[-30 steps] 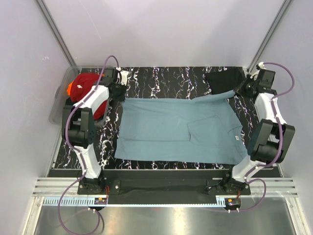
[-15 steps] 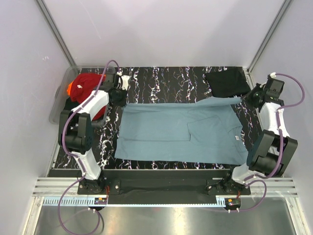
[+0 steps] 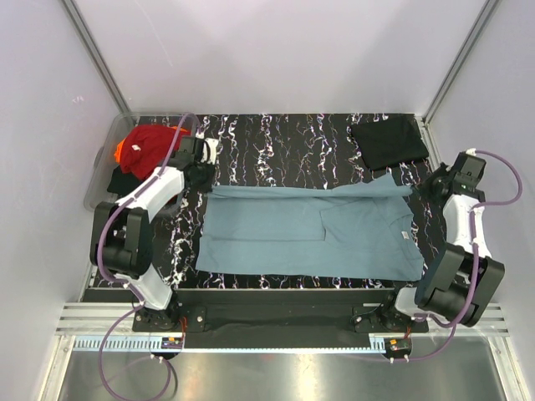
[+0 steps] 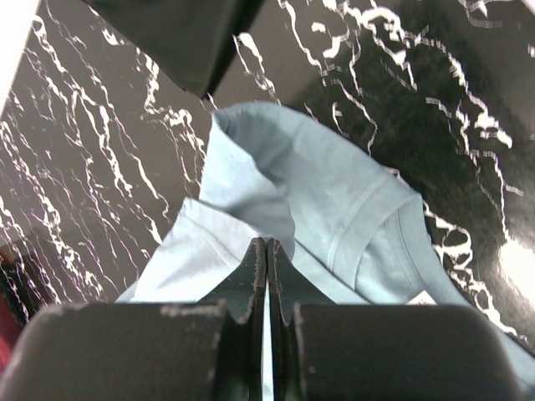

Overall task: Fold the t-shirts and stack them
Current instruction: Fold the tshirt

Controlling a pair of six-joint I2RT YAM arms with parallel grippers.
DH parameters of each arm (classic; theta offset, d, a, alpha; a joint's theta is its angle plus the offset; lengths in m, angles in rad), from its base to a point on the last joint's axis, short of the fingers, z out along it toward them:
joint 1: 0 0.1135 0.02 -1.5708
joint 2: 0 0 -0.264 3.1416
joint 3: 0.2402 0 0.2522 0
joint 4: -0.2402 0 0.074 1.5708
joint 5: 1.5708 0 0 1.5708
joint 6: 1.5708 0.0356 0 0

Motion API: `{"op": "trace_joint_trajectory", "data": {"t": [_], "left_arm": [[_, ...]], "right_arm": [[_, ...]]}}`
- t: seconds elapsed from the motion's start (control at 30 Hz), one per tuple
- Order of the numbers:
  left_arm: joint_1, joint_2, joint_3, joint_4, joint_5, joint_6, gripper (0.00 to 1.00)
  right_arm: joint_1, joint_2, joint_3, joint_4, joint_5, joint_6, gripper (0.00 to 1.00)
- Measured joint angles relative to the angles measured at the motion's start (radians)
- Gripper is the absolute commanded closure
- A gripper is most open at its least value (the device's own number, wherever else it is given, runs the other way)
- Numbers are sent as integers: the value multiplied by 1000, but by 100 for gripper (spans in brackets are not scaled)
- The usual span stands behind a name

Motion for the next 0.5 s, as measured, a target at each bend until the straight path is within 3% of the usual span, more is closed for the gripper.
{"op": "trace_joint_trajectory", "data": {"t": [0.5], "left_arm": [[-34,-54,-89,-12,-44,-58,94]], "right_arm": [[-2,-199,-136,-84,85,104,100]]}}
